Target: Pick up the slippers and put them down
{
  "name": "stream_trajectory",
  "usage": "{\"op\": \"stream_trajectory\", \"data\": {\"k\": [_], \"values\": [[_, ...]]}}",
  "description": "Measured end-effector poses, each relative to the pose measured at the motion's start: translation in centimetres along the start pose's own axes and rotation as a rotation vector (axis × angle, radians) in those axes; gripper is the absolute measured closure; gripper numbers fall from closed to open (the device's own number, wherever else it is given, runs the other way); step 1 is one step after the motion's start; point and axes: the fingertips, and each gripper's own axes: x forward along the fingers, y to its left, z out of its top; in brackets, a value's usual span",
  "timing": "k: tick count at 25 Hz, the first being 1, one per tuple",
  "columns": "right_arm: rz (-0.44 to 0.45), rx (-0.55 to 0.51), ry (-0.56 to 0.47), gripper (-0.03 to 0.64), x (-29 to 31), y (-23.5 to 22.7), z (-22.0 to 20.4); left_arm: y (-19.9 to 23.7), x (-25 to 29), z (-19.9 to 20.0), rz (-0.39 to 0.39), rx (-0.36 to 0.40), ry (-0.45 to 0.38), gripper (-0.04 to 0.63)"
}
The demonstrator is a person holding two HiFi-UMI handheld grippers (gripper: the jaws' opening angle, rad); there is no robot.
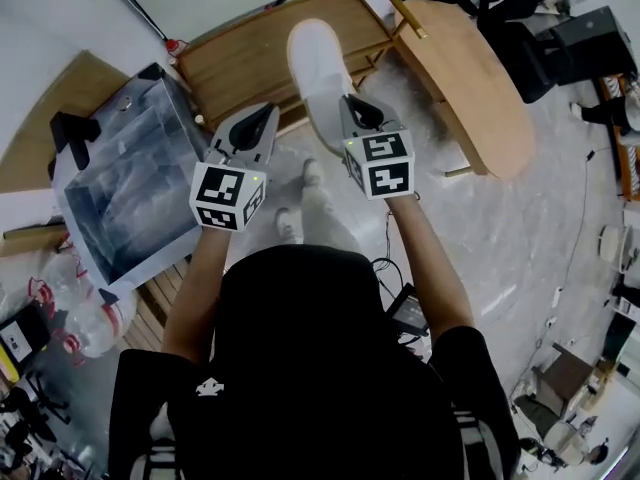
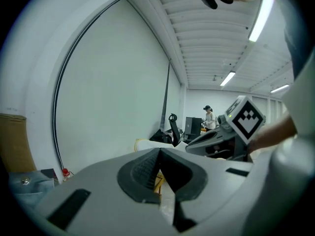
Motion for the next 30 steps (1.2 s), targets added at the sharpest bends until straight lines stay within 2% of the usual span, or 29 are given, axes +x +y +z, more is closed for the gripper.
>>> {"op": "stream_trajectory", "data": {"k": [14,21,30], "values": [[-0.117,0.075,-0.005,0.611,-6.1,0.8,-3.2,-3.9,-2.5,-0.5,-0.107,0.012,-0.011,0.589],[-0.162,0.1,0.012,0.611,-8.0,-1.0,-4.8,-5.9,-1.2,-0.7,-0.158,0.008,-0.002,0.589],[-0.209,0.146,0.037,0.611,-10.8,-4.7,-7.7,-10.6,1.4,-1.7,-0.219,0.008,0.036,0.589]]}}
